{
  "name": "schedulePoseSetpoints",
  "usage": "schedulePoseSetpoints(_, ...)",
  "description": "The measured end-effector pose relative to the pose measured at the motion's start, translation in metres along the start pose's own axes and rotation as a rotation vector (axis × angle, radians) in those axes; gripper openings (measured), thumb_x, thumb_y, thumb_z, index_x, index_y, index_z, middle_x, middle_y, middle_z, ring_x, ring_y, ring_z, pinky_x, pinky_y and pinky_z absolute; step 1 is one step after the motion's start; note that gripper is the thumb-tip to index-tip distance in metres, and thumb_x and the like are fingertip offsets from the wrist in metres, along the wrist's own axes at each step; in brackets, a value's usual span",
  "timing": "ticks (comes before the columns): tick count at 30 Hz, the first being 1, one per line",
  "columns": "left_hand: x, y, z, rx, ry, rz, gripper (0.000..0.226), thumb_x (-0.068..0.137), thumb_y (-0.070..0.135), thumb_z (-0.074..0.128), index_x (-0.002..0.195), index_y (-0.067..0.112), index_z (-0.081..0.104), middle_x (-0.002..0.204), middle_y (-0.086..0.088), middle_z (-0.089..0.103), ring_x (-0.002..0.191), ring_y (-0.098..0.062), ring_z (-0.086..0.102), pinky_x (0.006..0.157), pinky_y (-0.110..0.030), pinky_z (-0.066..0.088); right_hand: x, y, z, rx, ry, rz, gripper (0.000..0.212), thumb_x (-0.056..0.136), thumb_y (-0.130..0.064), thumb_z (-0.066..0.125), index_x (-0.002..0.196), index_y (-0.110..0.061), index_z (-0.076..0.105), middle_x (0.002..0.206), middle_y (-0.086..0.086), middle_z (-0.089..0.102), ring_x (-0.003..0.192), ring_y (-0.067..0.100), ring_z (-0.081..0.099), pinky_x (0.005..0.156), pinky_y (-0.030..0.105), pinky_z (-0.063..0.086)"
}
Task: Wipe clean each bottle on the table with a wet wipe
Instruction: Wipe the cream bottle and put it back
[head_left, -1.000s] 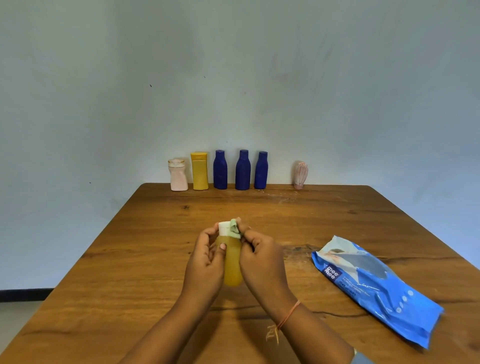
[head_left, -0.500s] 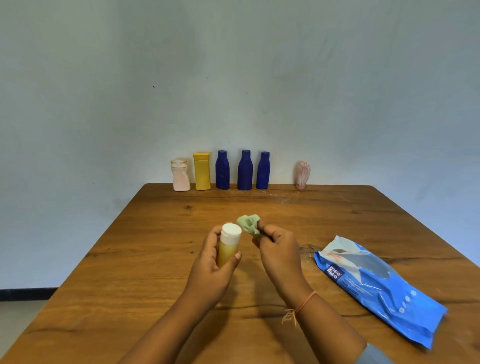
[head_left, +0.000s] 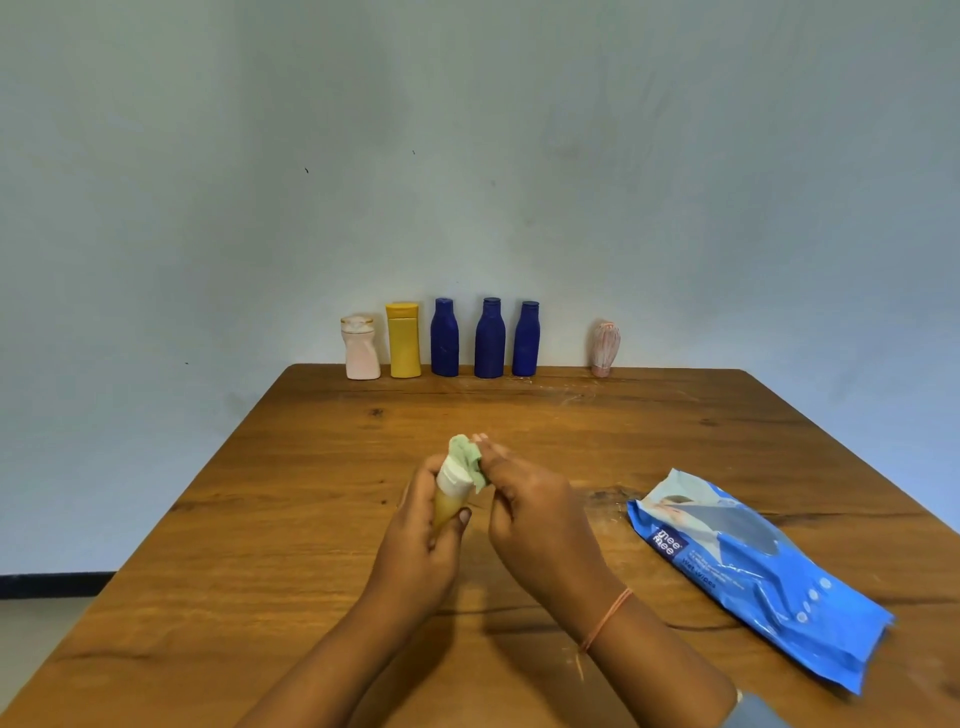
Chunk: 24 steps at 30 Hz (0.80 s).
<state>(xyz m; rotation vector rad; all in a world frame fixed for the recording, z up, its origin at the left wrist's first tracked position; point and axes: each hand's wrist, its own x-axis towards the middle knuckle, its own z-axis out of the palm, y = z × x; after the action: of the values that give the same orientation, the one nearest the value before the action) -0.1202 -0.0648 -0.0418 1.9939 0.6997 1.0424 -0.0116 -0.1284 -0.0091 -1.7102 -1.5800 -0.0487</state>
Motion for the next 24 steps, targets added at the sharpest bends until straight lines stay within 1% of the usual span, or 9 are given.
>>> schedulePoseSetpoints(3,0.004,-0.001,-0.003,-0.005,0.012,-0.057,0.058,0.087,0.000,0.053,0.108,0.051,0.035,0.107,0.020,0.051,0.098,0.001,0.054,0.076,-0.012,0.045,-0.010,-0.008,0.007,-0.079,0.006,-0.057,0.050,0.084,-0.016,0.034,0.131,-0.007,0.049,0.133,0.008,0.053,0.121,0.017,0.052,0.101,0.023,0.036)
schedulePoseSetpoints(7,0.002,0.004,0.001,0.014,-0.055,-0.049,0.064,0.089,0.003,0.052,0.110,0.055,0.022,0.109,0.030,0.039,0.100,0.013,0.044,0.077,-0.002,0.039,-0.005,-0.010,0.008,-0.114,0.030,-0.095,0.049,0.083,-0.004,0.056,0.131,-0.006,0.048,0.134,0.011,0.052,0.120,0.024,0.053,0.099,0.033,0.041)
schedulePoseSetpoints(10,0.004,0.004,0.002,0.006,-0.011,-0.019,0.059,0.088,0.001,0.054,0.111,0.051,0.032,0.112,0.021,0.049,0.103,0.003,0.051,0.083,-0.011,0.042,0.001,-0.006,0.003,-0.083,0.002,-0.051,0.051,0.086,-0.002,0.052,0.135,-0.008,0.043,0.140,0.009,0.045,0.127,0.021,0.047,0.104,0.028,0.034)
schedulePoseSetpoints(13,0.007,0.000,0.000,-0.002,0.037,-0.028,0.056,0.086,-0.001,0.055,0.108,0.047,0.038,0.110,0.012,0.055,0.100,-0.007,0.056,0.078,-0.017,0.045,-0.004,-0.006,0.003,-0.094,0.008,-0.055,0.049,0.083,-0.006,0.044,0.131,-0.007,0.048,0.135,0.009,0.051,0.121,0.020,0.053,0.100,0.025,0.037)
schedulePoseSetpoints(15,0.007,-0.001,-0.001,-0.002,0.018,-0.084,0.059,0.087,-0.002,0.053,0.109,0.049,0.034,0.111,0.011,0.053,0.097,-0.004,0.055,0.073,-0.014,0.045,-0.008,-0.011,0.006,-0.135,0.032,-0.088,0.048,0.081,-0.014,0.039,0.125,-0.007,0.056,0.126,0.010,0.059,0.112,0.019,0.060,0.094,0.026,0.044)
schedulePoseSetpoints(17,0.006,-0.001,0.000,0.013,-0.010,-0.095,0.062,0.087,-0.002,0.052,0.114,0.049,0.027,0.111,0.015,0.048,0.095,0.005,0.050,0.071,-0.006,0.043,-0.010,-0.014,0.009,-0.147,0.038,-0.129,0.046,0.080,-0.014,0.042,0.122,-0.006,0.058,0.124,0.011,0.060,0.111,0.020,0.061,0.093,0.031,0.047)
schedulePoseSetpoints(19,0.005,0.002,0.000,0.062,-0.025,-0.044,0.062,0.088,0.001,0.052,0.112,0.051,0.024,0.106,0.024,0.043,0.096,0.010,0.045,0.073,-0.001,0.039,-0.007,-0.014,0.008,-0.095,0.028,-0.110,0.046,0.083,-0.006,0.049,0.129,-0.007,0.051,0.133,0.010,0.053,0.120,0.020,0.054,0.100,0.032,0.044)
schedulePoseSetpoints(21,0.005,0.004,0.001,0.101,-0.032,0.017,0.061,0.088,0.002,0.052,0.114,0.051,0.025,0.105,0.027,0.040,0.101,0.006,0.045,0.079,-0.005,0.037,0.000,-0.010,0.002,-0.020,0.009,-0.048,0.050,0.087,-0.001,0.049,0.135,-0.010,0.044,0.141,0.004,0.045,0.129,0.014,0.044,0.107,0.027,0.036)
schedulePoseSetpoints(24,0.006,0.001,-0.001,0.107,-0.018,0.039,0.059,0.088,0.003,0.054,0.120,0.045,0.030,0.112,0.014,0.049,0.103,-0.002,0.049,0.083,-0.014,0.041,0.003,-0.002,-0.003,0.026,0.035,0.019,0.050,0.087,0.002,0.046,0.135,-0.011,0.044,0.141,0.001,0.044,0.131,0.007,0.040,0.108,0.016,0.028)
